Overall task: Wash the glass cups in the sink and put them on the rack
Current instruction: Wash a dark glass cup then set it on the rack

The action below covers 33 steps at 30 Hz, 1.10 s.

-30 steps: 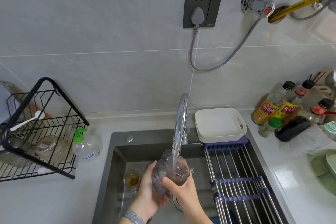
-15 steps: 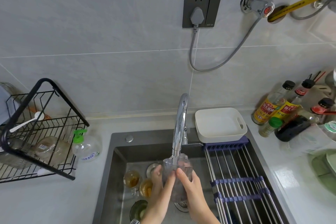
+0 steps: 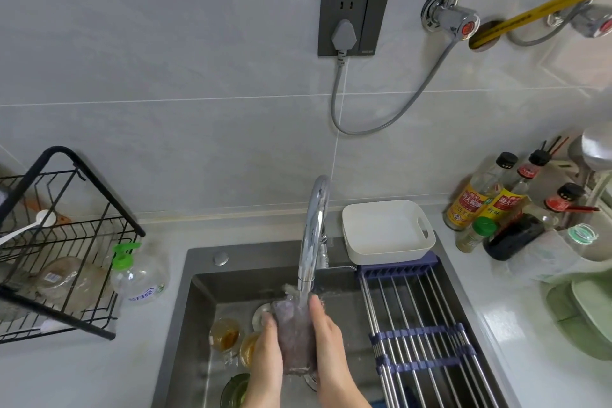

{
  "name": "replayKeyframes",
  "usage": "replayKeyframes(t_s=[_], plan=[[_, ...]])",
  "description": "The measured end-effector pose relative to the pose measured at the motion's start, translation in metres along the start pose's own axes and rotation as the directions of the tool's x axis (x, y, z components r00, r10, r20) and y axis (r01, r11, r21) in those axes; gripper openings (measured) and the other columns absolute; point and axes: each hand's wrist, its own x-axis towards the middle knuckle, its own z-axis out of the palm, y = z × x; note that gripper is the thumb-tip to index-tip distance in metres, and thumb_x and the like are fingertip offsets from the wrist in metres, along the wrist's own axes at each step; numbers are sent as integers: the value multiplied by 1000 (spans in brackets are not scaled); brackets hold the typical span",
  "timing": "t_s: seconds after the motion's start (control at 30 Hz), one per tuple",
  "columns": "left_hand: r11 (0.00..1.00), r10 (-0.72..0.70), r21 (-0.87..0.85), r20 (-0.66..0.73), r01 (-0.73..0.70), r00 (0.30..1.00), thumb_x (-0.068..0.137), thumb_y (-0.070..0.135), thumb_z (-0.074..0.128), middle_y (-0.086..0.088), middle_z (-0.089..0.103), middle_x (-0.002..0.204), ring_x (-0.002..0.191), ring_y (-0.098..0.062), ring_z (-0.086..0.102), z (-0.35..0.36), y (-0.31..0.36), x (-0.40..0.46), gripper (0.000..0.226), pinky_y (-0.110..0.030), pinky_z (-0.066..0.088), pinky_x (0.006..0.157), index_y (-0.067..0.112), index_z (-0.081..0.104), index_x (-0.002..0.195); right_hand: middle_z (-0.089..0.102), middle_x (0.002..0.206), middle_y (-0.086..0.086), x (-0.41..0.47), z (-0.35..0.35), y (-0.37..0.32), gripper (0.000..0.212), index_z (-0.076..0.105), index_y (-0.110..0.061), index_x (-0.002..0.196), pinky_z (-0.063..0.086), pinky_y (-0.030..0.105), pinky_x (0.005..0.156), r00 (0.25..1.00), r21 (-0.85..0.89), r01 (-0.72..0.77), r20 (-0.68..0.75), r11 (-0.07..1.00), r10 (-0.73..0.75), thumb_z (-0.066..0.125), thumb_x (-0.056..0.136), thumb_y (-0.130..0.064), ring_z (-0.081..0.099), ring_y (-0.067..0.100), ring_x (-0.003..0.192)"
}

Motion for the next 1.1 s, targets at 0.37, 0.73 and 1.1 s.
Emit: replayKeyframes(t_s=[0.37, 0.73, 1.1], plan=[[983, -133, -126, -4, 132, 991, 89, 58, 47, -17, 62, 119, 110, -34, 59, 16, 28, -19, 64, -49, 45, 102, 3, 57, 121, 70, 101, 6, 14, 5, 10, 60, 64, -16, 103, 56, 41, 88, 979, 35, -62, -194, 997, 68, 51, 80, -70, 70, 20, 92], [990, 99, 90, 148, -113, 984, 77, 59, 58, -7, 74, 106, 99, -26, 70, 11, 22, -16, 57, -47, 55, 91, 16, 66, 114, 76, 90, 14, 11, 0, 7, 49, 73, -6, 98, 55, 46, 89, 989, 30, -9, -149, 1000, 14, 45, 98, -46, 73, 28, 87], [992, 64, 105, 112, -76, 992, 87, 62, 42, -6, 76, 99, 94, -27, 72, 18, 37, -21, 56, -52, 55, 89, 18, 70, 106, 72, 108, 8, 11, 2, 12, 72, 59, -19, 114, 54, 47, 93, 993, 109, -33, -108, 994, 45, 71, 60, -65, 71, 23, 98]])
